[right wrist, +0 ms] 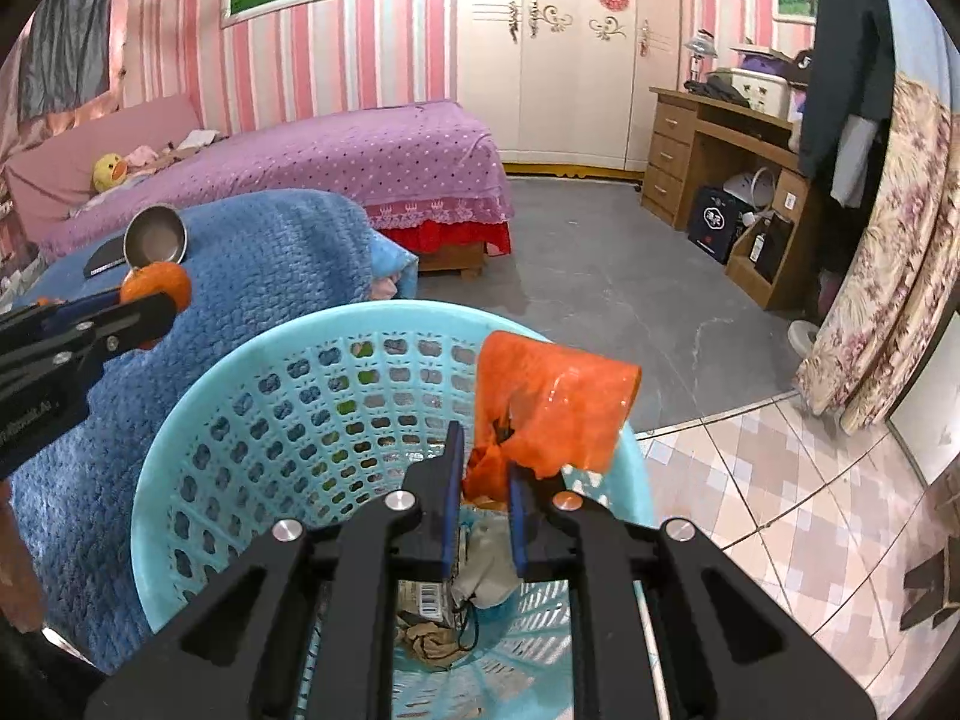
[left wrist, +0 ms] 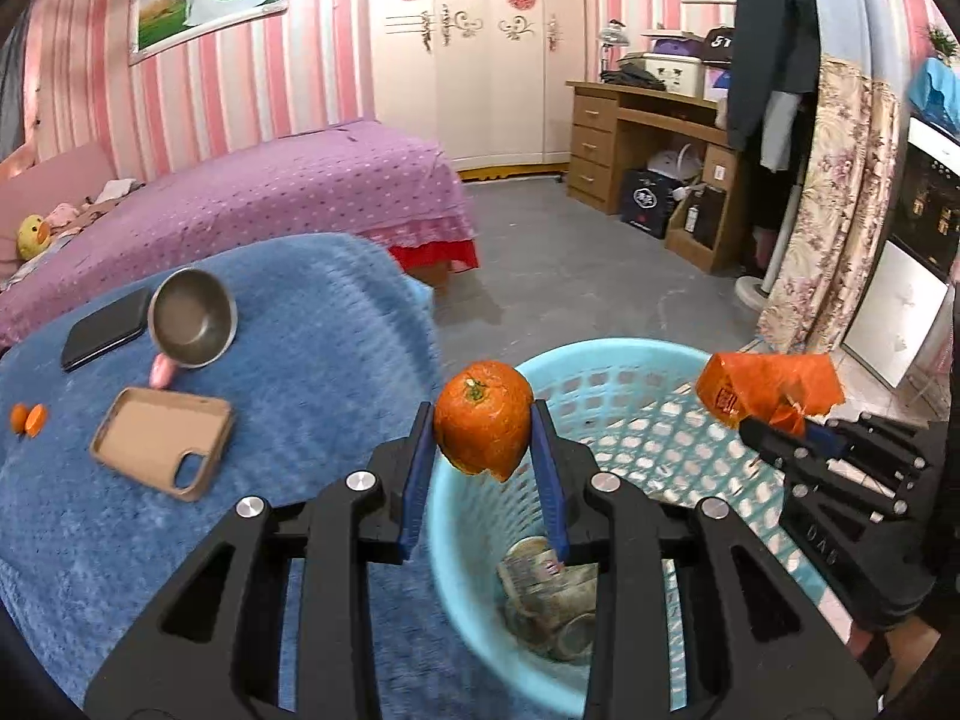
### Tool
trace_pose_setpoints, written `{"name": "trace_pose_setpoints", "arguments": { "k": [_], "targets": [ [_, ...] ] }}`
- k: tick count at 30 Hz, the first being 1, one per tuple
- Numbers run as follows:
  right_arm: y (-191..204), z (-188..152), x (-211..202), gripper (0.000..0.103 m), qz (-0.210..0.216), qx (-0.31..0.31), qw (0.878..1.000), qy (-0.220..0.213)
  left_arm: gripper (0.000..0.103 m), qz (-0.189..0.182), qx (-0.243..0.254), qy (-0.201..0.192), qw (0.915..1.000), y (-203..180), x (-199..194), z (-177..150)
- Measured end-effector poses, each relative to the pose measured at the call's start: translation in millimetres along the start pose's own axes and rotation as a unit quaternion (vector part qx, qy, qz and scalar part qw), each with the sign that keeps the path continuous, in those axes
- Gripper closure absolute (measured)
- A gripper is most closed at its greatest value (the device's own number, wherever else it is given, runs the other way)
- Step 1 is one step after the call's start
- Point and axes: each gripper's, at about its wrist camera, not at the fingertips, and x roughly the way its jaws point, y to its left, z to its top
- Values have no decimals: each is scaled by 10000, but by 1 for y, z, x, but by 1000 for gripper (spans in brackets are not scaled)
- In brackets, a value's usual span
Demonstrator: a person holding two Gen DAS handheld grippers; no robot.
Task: Collect trash
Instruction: 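Open the left tool to drop the tangerine while the right tool releases the mesh bag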
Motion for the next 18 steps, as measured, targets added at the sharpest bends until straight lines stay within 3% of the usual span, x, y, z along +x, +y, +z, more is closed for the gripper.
{"name": "trace_pose_setpoints", "arguments": {
  "k": [2, 4, 8, 15, 16, 18],
  "targets": [
    [-4, 0, -1, 90, 20, 90, 10000, -38, 40, -8, -8, -53, 10000, -5, 0, 4],
    [-6, -1, -1, 90, 31, 142, 9999, -69, 29, 18, -27, -148, 9999, -4, -2, 6],
    [-6, -3, -1, 90, 63, 152, 9998, -91, 18, 164, -17, -195, 9997, 6, -2, 10],
    [3, -2, 0, 88, 92, 119, 9998, -127, 12, 539, -45, -336, 9980, 40, -7, 12],
    [4, -2, 1, 87, 75, 121, 9998, -112, 12, 592, -39, -344, 9976, 43, -8, 11],
    [7, -2, 3, 71, 30, 109, 9999, -80, 12, 649, -77, -322, 9973, 52, -9, 9]
  ]
}}
